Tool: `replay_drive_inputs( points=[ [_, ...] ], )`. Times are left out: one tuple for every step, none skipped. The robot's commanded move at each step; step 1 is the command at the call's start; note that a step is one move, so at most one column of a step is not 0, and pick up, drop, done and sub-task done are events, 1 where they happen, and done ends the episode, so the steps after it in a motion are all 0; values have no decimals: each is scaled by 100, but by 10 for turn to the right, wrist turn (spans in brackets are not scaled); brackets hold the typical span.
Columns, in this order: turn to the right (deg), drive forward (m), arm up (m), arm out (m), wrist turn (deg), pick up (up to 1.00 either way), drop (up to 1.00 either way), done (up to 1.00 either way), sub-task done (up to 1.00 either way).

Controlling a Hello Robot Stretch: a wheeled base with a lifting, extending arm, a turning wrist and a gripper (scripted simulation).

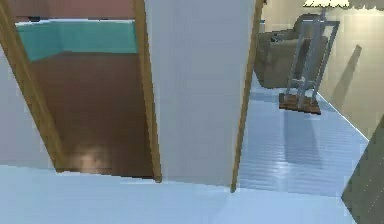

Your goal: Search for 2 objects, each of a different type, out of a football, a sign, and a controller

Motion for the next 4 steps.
replay_drive_inputs(
  points=[
    [-450,0,0,0,0,0,0,0,0],
    [-360,0,0,0,0,0,0,0,0],
    [0,95,0,0,0,0,0,0,0],
    [-240,0,0,0,0,0,0,0,0]
  ],
)
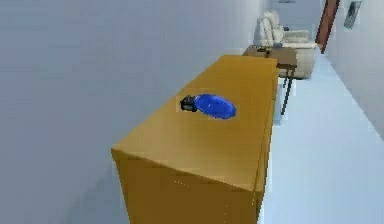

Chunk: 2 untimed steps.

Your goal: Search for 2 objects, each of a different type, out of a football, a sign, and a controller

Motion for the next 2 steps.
replay_drive_inputs(
  points=[
    [0,0,0,0,0,0,0,0,100],
    [450,0,0,0,0,0,0,0,0]
  ],
)
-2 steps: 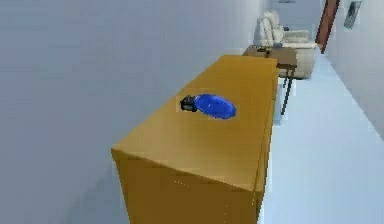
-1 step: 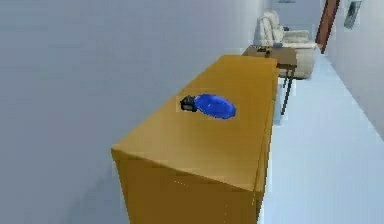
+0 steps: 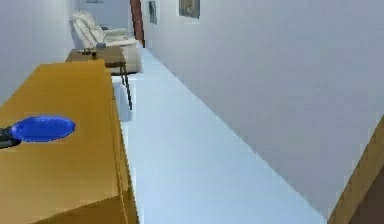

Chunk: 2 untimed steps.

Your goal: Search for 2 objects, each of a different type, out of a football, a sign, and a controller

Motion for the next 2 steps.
replay_drive_inputs(
  points=[
    [450,0,0,0,0,0,0,0,0],
    [450,0,0,0,0,0,0,0,0]
  ],
)
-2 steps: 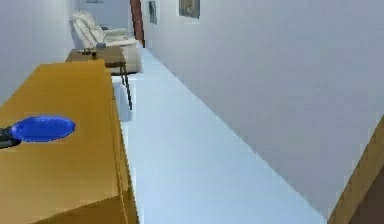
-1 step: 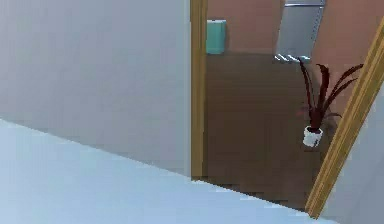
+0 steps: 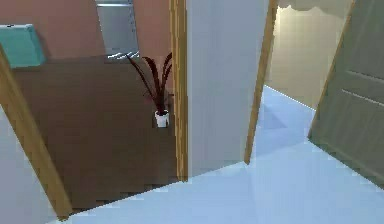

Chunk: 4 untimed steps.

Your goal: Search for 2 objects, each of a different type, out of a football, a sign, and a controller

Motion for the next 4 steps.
replay_drive_inputs(
  points=[
    [360,0,0,0,0,0,0,0,0],
    [0,100,0,0,0,0,0,0,0],
    [30,0,0,0,0,0,0,0,0],
    [0,50,0,0,0,0,0,0,0]
  ],
)
